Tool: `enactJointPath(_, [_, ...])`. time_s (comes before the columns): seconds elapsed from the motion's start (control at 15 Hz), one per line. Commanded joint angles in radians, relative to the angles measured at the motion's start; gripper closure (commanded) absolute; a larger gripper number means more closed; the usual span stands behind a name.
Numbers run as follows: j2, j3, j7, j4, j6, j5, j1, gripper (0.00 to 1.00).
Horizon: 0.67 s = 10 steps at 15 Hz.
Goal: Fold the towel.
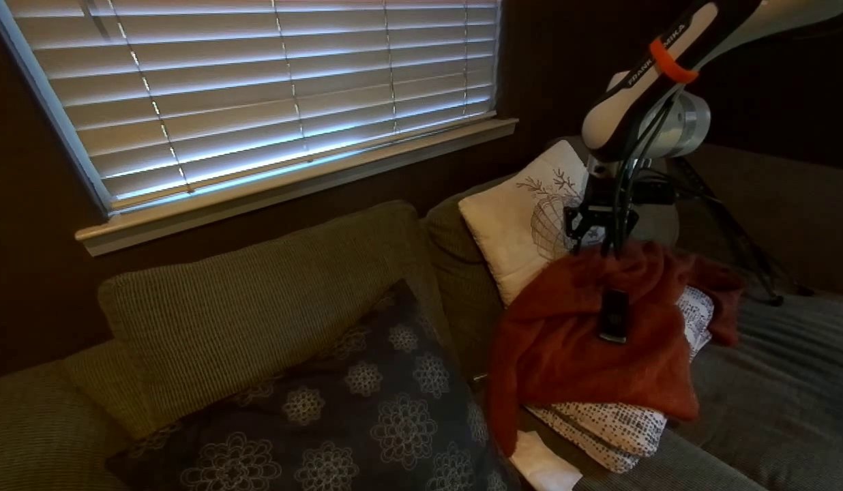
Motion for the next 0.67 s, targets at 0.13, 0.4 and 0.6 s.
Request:
enactJointPath(0.13, [0.040, 0.003, 0.011, 0.066, -0.060, 0.041, -0.005, 0.87])
enactJointPath(0.4, [0.049, 0.013, 0.001, 0.083, -0.089, 0.065, -0.018, 1.00])
enactJointPath(0.6, [0.052, 0.015, -0.002, 0.090, -0.096, 0.079, -0.022, 1.00])
